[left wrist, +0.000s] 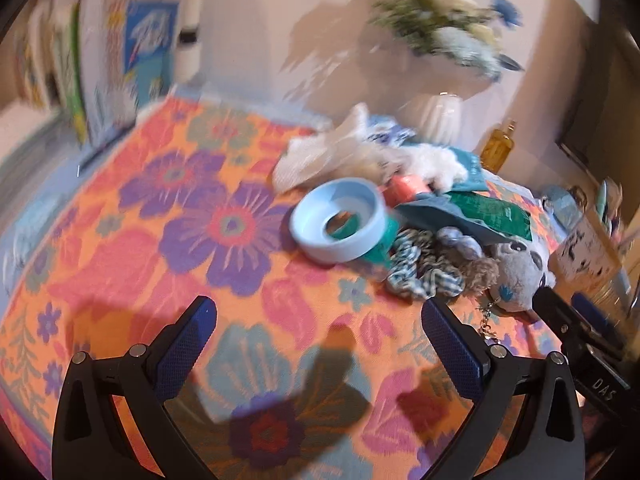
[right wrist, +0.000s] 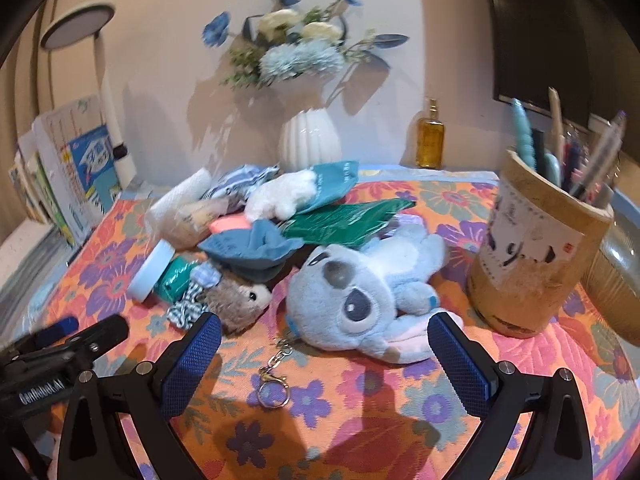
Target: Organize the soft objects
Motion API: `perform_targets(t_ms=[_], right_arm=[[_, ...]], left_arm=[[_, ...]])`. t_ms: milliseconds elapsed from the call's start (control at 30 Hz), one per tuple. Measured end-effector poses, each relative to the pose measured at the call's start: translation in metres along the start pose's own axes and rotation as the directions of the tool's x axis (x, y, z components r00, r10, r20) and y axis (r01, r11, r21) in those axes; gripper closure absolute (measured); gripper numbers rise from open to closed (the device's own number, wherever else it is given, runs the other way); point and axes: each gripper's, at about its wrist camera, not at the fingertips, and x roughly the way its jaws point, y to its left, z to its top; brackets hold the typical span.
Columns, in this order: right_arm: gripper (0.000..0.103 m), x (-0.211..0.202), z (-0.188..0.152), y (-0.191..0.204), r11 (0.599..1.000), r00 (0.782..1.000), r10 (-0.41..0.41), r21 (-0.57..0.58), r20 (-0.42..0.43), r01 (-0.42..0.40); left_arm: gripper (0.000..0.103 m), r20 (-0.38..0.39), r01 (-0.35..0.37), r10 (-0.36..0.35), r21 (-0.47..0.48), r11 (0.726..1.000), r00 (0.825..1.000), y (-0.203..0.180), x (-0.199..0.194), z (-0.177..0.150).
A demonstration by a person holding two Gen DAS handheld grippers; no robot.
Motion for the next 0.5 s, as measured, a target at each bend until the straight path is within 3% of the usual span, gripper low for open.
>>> perform_targets(t_ms=[67, 167, 300, 367, 500], right_arm=[[0.000, -0.001, 0.003, -0.005, 0.999, 0.999, 0.037, 0.013, 0.019, -0.037], [0.000, -0.007, 0.011, 0.005, 0.995, 0.998, 0.050, -0.084, 0.042, -0.046], [0.004, 0.000, 0.037, 0.030, 0.972, 0.996, 0.016, -0.233, -0.088, -0.037], [0.012, 0.008, 0.051, 0.037, 0.960, 0.995, 0.020, -0.276, -0.098, -0.047], [0.027, 0.040, 0.064, 0.040, 0.966, 0.985, 0.086, -0.230, -0.153, -0.120]], left_arm=[[0.002, -0.020, 0.049, -0.050, -0.027, 0.998, 0.999, 0.011, -0.007, 0.010], [0.002, -0.027, 0.102, -0.102, -0.019, 0.995, 0.994, 0.017, -0.011, 0.028], [0.002, -0.120, 0.183, -0.190, -0.070, 0.981, 0.974, 0.017, 0.017, 0.046], [0.002, -0.135, 0.199, -0.210, -0.090, 0.976, 0.968, 0.016, 0.031, 0.049], [0.006, -0.177, 0.210, -0.222, -0.082, 0.974, 0.959, 0.004, 0.052, 0.046]])
